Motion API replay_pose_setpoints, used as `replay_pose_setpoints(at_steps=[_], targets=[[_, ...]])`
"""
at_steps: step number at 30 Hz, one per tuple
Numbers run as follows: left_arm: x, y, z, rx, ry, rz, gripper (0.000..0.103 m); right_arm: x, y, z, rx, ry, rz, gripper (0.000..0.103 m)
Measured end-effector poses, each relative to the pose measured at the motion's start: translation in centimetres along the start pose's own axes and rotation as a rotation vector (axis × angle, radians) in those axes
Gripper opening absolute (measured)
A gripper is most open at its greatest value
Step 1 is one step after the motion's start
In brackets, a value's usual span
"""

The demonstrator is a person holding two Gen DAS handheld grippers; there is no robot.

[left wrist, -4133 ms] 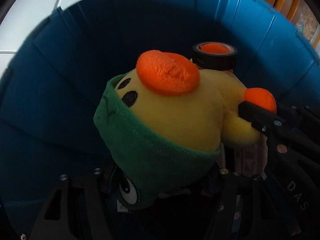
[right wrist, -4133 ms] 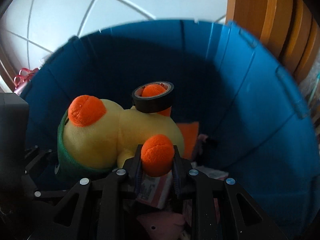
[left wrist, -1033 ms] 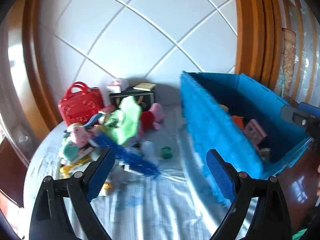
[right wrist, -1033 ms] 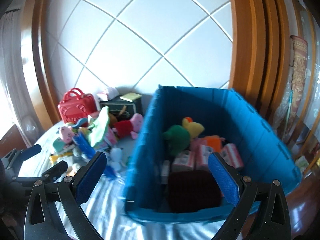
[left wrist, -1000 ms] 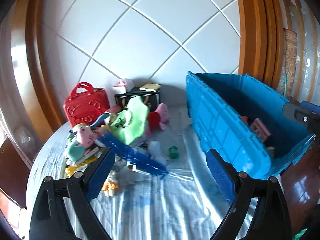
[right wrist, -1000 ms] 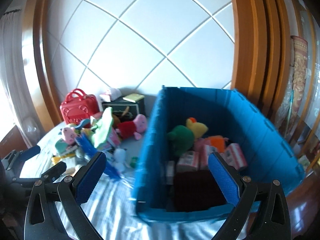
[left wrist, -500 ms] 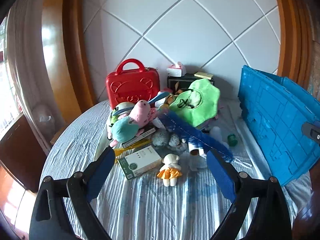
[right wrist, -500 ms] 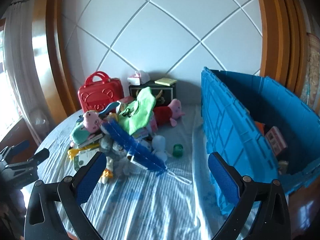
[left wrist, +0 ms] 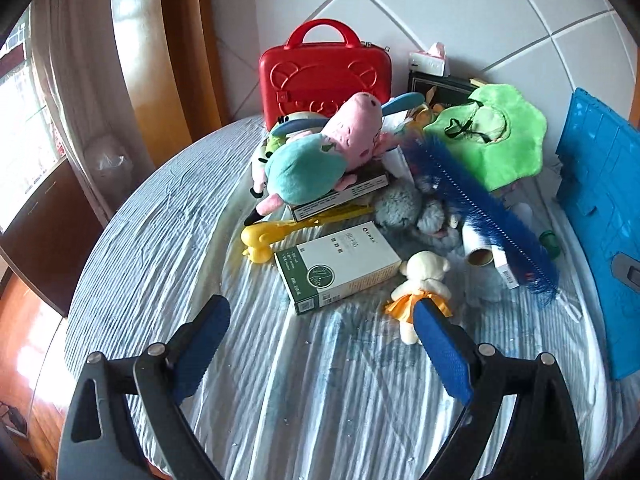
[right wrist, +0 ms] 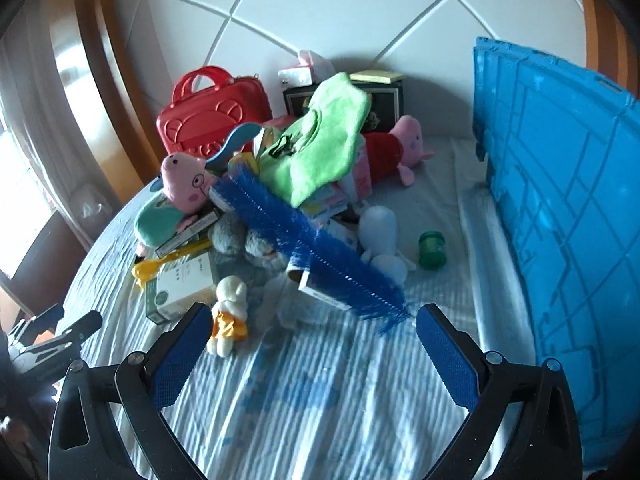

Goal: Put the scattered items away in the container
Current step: 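Lower the left tool to the white patch box while the right tool reaches the cream teddy bear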

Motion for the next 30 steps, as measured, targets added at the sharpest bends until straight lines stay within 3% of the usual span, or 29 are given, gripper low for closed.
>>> replay_pose_setpoints(at_steps=[5, 14, 21, 30], targets=[[4.1, 0.6, -1.2, 0.037, -0.04, -0.028, 0.094, 3.7, -1.4, -2.3, -0.001, -0.026, -0.057, 0.103], [12.6, 2.5, -0.6, 0.312, -0.251, -0.034, 0.094, 8.7, -4.6, -5.6, 0.137, -0.191, -0.09, 0.103], [18.4, 3.7, 1.1, 0.443, -0.415, -0.098, 0.094, 11.3, -5.9, -6.8, 0.258, -0.317, -0.077, 0.103], [22.4, 4.9, 5.8, 0.572, -0.472, -0.17, 0.094, 14.6, -5.9, -7.6, 0.264, -0.376, -0.1, 0.103]])
Point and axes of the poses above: each gripper's, at about its wrist camera, not at the fingertips, and x roughly the way its jaws point, z to its right, y to its top, the point moved 4 cm from there along x, roughly the way its jaws point, and after that the axes turned 12 degrees about x, right-handed, at the moved point
